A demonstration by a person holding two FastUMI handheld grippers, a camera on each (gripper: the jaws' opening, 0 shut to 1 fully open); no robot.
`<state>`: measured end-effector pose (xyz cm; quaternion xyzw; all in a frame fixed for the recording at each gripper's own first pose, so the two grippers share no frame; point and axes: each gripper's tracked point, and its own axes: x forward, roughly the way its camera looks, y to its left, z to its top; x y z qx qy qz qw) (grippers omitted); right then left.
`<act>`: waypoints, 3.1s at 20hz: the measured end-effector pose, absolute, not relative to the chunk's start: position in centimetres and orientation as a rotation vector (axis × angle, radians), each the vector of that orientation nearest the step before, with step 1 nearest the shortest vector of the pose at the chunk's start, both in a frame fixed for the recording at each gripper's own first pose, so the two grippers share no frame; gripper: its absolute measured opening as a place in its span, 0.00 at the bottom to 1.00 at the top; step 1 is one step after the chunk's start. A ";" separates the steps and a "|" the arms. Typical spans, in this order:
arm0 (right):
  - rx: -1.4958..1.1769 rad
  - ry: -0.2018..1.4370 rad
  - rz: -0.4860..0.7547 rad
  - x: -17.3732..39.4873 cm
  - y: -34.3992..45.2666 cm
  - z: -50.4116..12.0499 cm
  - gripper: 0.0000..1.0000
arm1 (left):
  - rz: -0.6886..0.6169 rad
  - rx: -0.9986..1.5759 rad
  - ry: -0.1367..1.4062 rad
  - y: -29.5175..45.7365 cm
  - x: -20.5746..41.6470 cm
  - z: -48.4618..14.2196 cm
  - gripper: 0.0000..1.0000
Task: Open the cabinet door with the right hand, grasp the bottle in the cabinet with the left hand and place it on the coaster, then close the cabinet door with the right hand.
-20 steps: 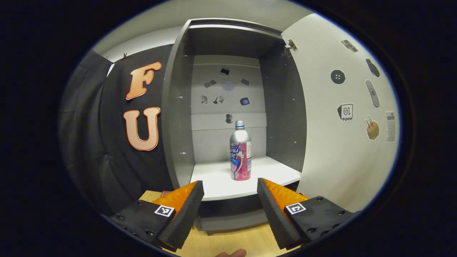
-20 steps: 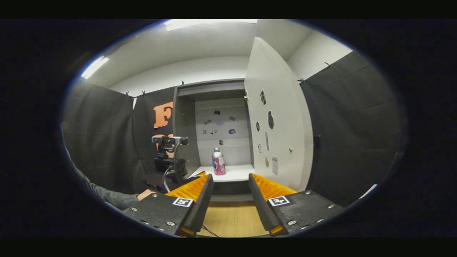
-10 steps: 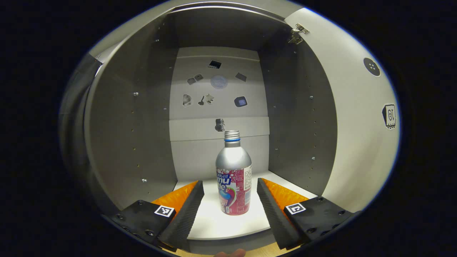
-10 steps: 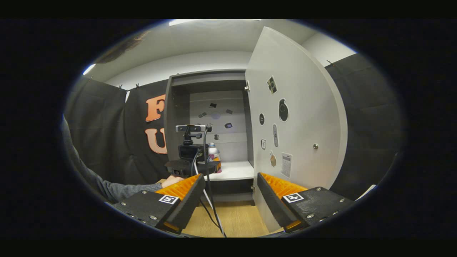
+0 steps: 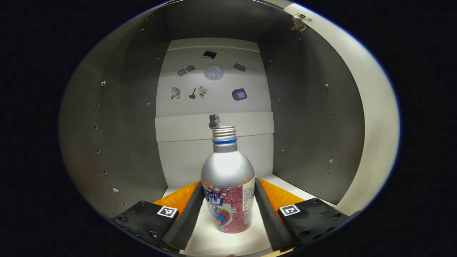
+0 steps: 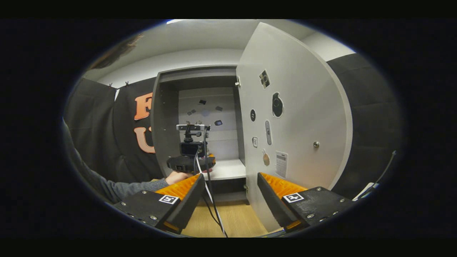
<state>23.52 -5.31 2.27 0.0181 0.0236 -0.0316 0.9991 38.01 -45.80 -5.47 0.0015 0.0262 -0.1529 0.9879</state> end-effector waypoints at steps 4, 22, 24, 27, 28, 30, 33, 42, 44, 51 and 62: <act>0.065 0.048 -0.050 23.2 -4.8 2.2 0.91 | -0.306 -0.008 0.040 -44.1 35.3 -4.4 0.86; 0.130 0.200 0.113 17.7 -2.4 -1.1 0.90 | -0.139 0.026 0.164 -29.5 12.4 -16.1 0.86; 0.135 0.234 0.123 17.3 -2.2 -1.9 0.86 | -0.109 0.042 0.204 -28.6 11.3 -19.1 0.86; 0.136 0.278 0.144 16.8 -1.8 -2.7 0.91 | -0.075 0.068 0.256 -27.0 9.3 -23.3 0.86; 0.130 0.292 0.152 16.6 -1.7 -2.9 0.91 | -0.063 0.074 0.277 -26.5 8.7 -24.5 0.86; 0.121 0.319 0.171 16.4 -1.5 -3.6 0.91 | -0.050 0.076 0.296 -25.6 8.0 -26.6 0.86; 0.121 0.367 0.191 15.9 -1.2 -4.3 0.92 | -0.028 0.074 0.328 -24.6 7.7 -29.4 0.86; 0.108 0.428 0.217 15.6 -0.6 -5.5 0.91 | 0.019 0.043 0.417 -22.9 6.4 -34.6 0.86; 0.106 0.438 0.220 15.3 -0.4 -5.9 0.91 | 0.024 0.039 0.427 -22.8 5.9 -34.9 0.86; 0.110 0.440 0.226 14.5 -0.1 -6.1 0.91 | 0.016 0.054 0.423 -22.6 5.0 -35.5 0.86; 0.131 0.452 0.212 13.4 -1.1 -7.0 0.91 | 0.041 0.070 0.394 -21.5 5.1 -33.3 0.93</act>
